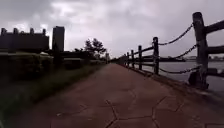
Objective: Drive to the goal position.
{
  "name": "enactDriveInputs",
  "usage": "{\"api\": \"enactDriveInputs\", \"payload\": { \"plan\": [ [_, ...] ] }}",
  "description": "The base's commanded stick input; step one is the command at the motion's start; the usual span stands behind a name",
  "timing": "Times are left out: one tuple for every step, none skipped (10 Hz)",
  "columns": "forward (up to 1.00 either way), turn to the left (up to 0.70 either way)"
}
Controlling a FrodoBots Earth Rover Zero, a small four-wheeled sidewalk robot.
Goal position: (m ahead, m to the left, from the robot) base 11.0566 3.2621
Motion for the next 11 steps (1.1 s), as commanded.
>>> {"api": "enactDriveInputs", "payload": {
  "plan": [
    [1.00, 0.00],
    [1.00, 0.00],
    [1.00, 0.00],
    [1.00, 0.00],
    [1.00, 0.00],
    [1.00, 0.00],
    [1.00, 0.00],
    [1.00, 0.00],
    [1.00, 0.00],
    [1.00, 0.00],
    [1.00, 0.00]
  ]
}}
